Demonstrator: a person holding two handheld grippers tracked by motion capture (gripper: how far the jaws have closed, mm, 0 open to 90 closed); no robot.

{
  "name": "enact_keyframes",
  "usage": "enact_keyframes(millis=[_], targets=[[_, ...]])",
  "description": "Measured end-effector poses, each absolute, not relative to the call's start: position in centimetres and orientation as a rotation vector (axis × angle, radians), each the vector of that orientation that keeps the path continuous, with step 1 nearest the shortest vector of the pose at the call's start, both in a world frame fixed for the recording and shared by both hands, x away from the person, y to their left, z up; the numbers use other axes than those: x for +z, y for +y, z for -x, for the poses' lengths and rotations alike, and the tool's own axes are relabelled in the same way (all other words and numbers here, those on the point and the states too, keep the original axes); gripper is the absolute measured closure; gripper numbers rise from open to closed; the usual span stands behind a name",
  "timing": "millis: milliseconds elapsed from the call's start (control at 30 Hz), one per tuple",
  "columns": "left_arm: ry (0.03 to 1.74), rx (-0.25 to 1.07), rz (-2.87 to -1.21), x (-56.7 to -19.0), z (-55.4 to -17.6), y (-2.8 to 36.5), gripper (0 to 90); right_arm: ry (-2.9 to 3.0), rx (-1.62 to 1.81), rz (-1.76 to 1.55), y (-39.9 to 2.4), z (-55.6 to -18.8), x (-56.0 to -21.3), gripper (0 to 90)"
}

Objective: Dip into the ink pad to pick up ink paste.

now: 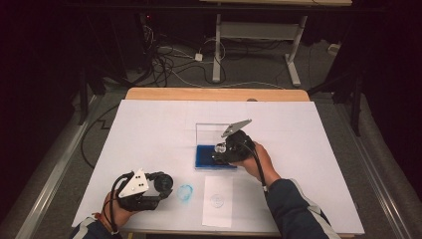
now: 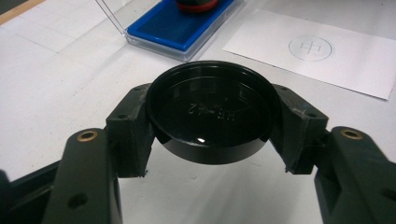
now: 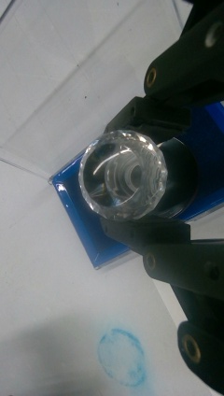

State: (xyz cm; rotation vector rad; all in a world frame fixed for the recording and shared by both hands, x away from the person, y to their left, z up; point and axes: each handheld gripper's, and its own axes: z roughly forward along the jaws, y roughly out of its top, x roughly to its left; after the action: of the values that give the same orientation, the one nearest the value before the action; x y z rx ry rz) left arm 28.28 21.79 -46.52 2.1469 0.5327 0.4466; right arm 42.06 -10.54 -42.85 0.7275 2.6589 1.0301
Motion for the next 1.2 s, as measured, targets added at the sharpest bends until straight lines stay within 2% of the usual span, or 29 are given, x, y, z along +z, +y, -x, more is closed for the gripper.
enact_keyframes(millis=[1200], targets=[[0.557,0.449,-2.129,-46.7,-28.4,22.0,36.6,2.595,1.133,-0.631,-12.2,-39.4,-38.4,57.3]])
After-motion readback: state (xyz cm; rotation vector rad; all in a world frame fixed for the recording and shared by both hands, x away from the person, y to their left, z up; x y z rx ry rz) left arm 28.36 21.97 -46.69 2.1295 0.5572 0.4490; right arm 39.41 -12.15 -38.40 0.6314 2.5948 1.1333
